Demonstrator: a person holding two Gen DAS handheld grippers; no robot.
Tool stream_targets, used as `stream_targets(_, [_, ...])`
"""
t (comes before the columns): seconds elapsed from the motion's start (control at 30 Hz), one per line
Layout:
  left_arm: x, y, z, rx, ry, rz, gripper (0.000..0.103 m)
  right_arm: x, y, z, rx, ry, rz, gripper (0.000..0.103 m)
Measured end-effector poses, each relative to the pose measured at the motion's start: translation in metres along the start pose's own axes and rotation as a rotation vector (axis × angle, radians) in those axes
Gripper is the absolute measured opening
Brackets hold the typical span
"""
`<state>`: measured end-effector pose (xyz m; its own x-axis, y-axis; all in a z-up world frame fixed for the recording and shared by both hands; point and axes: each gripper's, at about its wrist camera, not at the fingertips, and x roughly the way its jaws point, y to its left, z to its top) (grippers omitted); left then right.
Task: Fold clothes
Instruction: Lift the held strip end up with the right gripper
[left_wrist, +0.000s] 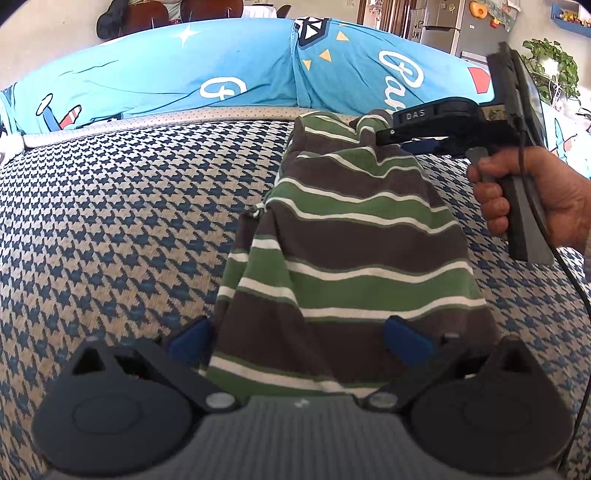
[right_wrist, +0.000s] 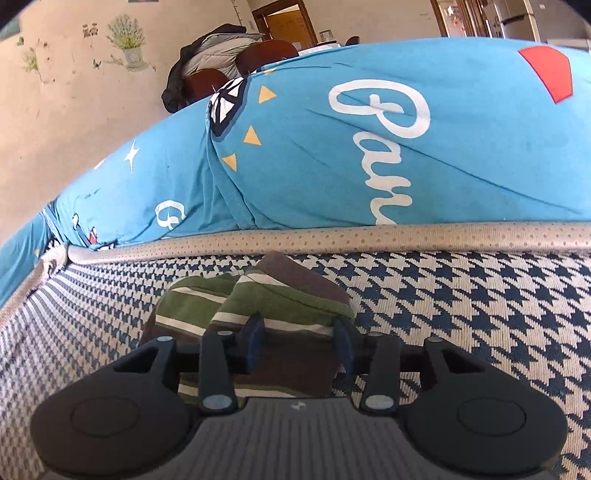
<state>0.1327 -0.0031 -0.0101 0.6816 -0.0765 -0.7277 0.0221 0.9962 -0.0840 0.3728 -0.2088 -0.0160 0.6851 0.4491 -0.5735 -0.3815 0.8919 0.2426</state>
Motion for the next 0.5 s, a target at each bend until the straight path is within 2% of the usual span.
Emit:
stream_targets(0.13, [0.000,0.000,0.000,-0.001,0.000,-0.001,0.103,-0.010,-0.003,0.005,-0.014,0.027,0.009,0.047])
stream_targets(0.27, [0.000,0.002,0.001,-0.011,0.001,-0.008,0.103,-0.030,-0.028,0.008,0.078,0.000,0.046,0.059])
stream_targets(0.5, [-0.001,0.003,0.000,-0.016,0.001,-0.010,0.103,-0.026,-0.052,-0.001,0.205,0.027,0.155,0.061])
